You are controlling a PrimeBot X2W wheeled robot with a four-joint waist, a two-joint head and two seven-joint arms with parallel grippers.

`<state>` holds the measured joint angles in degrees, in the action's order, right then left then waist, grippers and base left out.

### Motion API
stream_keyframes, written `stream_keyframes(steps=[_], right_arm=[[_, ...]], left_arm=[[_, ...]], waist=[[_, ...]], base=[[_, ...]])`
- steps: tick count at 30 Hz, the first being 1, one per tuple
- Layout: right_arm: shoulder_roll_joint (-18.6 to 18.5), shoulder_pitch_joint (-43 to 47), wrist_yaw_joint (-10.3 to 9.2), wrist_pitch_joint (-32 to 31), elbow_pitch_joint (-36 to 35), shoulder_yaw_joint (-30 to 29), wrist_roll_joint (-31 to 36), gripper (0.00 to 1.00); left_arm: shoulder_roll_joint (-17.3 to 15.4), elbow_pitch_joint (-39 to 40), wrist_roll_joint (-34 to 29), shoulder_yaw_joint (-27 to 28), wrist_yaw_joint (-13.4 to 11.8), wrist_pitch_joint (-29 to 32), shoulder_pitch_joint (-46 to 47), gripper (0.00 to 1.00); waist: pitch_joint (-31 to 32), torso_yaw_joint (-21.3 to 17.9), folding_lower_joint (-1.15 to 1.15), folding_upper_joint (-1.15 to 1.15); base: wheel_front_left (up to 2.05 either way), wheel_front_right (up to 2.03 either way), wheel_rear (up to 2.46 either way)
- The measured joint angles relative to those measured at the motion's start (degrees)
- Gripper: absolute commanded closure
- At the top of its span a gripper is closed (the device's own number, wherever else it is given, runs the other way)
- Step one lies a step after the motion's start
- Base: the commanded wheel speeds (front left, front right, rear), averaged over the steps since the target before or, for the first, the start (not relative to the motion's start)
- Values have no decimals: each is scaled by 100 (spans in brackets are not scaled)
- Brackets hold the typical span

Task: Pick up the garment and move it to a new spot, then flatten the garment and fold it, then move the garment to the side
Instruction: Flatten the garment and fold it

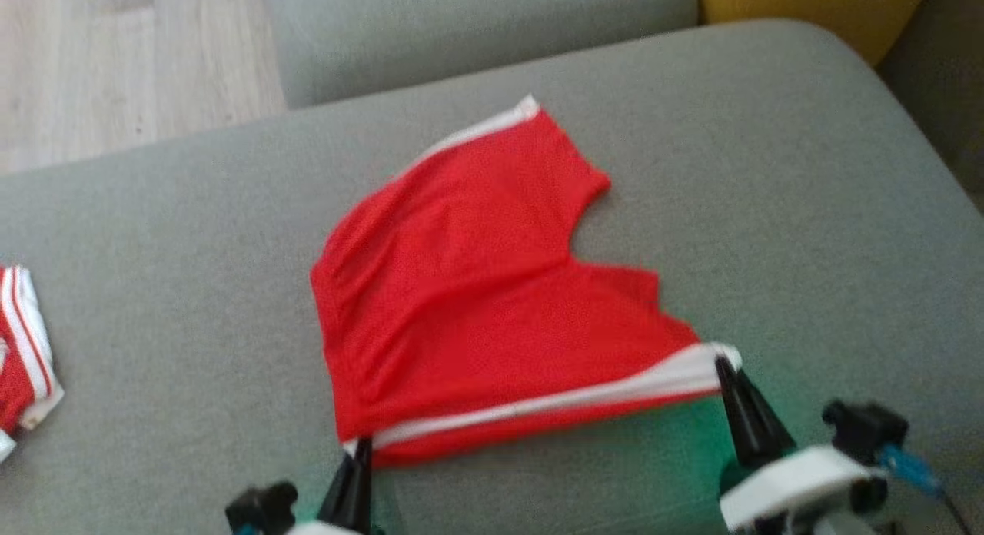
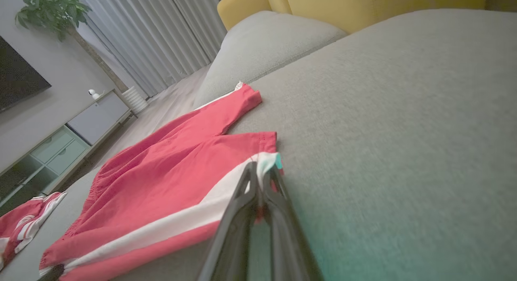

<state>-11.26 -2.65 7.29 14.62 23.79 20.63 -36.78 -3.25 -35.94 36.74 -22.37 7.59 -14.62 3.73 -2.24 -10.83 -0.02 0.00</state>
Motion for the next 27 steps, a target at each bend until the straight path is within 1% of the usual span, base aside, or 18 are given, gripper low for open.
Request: stream_keyframes(steps=[3,7,10,13,17,21,22,23,25,26,27], right_arm=[[-11,396,0,0,-131,-109,-2,100],[-45,644,0,0,-316,-162,-3,100],[-77,638,0,0,-487,-297,-3,100],[-136,409,0,-37,-521,-348,-4,100],[-174,-434,0,-274,-405,-393,-2,100],[-191,-1529,0,-415,-122,-390,41,100],[-194,-1802,0,-476,-2,-358,49,100],[-202,-2325,0,-592,246,-237,138,100],[-207,-2824,0,-649,526,-145,179,100],[-207,-2824,0,-649,526,-145,179,100],[-193,-3275,0,-664,846,-80,204,100]], left_arm=[[8,147,0,-12,0,0,-318,100],[19,456,-1,-32,-1,0,-465,100],[20,701,-21,-27,0,0,-470,100],[23,878,22,-37,0,0,-410,100],[27,895,209,-151,-1,0,63,100],[38,881,375,-308,-1,0,899,100],[40,844,430,-385,-1,0,1146,100],[47,750,453,-534,-1,0,1608,100],[73,648,656,-550,-1,0,2019,100],[73,648,656,-550,-1,0,2019,100],[71,550,873,-547,-1,0,2363,100]], waist=[[189,19,0,0],[335,109,0,0],[351,220,1,0],[301,337,2,0],[135,486,2,0],[-193,609,3,0],[-298,642,5,0],[-515,704,4,0],[-750,765,4,0],[-750,765,4,0],[-986,824,5,0]], base=[[0,0,0],[0,0,0],[0,0,0],[0,0,0],[0,0,0],[0,0,0],[0,0,0],[0,0,0],[0,0,0],[0,0,0],[0,0,0]])
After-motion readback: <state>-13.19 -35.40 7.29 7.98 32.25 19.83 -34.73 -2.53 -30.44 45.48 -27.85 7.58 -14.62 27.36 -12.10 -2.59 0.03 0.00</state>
